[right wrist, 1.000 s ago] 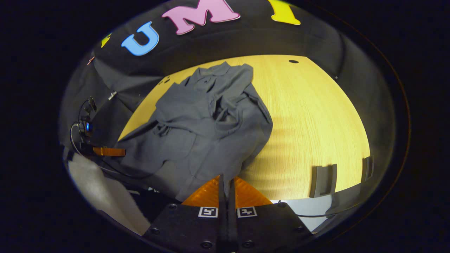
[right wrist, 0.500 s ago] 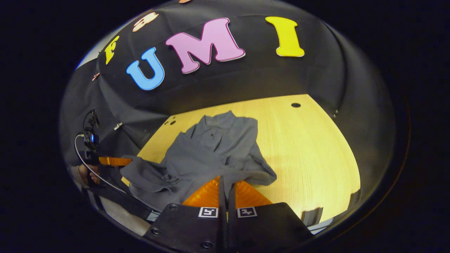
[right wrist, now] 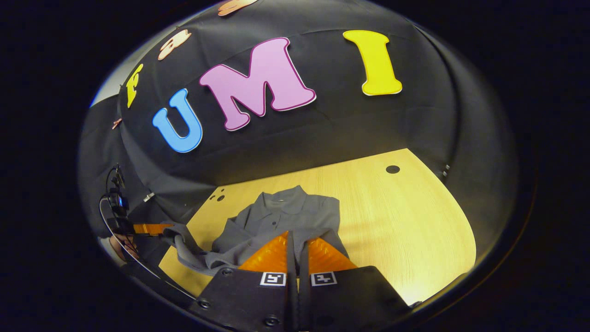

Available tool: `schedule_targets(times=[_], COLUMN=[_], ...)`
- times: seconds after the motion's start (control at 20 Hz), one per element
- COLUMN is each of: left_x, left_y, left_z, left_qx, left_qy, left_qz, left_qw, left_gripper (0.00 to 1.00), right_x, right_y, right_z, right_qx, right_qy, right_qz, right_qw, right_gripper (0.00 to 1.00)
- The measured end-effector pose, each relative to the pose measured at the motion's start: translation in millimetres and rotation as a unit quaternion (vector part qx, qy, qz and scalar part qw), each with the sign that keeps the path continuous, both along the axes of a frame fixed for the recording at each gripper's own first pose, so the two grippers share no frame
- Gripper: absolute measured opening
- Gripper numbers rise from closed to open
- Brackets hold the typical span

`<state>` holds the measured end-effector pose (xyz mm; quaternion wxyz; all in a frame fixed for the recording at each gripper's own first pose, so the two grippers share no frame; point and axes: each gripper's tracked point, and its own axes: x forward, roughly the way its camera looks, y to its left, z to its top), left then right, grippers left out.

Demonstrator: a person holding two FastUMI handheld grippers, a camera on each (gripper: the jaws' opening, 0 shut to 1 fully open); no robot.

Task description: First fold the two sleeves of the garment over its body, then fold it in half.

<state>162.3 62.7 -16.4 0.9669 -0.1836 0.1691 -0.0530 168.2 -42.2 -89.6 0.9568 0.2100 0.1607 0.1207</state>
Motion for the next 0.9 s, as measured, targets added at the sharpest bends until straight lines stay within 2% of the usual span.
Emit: schedule_targets(times=[0.25, 0.55, 0.9], left_x=[59, 127, 182], left_y=[10, 15, 27], left_z=[15, -4, -14], left_qx=[0.009, 0.016, 0.01], left_qy=[-0.019, -0.002, 0.006], left_qz=[0.011, 0.022, 0.041], left_qw=[1.0, 1.0, 0.999], left_gripper=[0.05, 0.05, 0.05], right_x=[52, 113, 172], right_y=[-5, -5, -11], right_z=[-4, -24, -46], right_qx=[-0.007, -0.016, -0.021], right_qy=[-0.001, 0.013, 0.025], right_qz=[-0.014, -0.026, -0.04], right_qw=[1.0, 0.999, 0.999], right_gripper=[0.05, 0.05, 0.05])
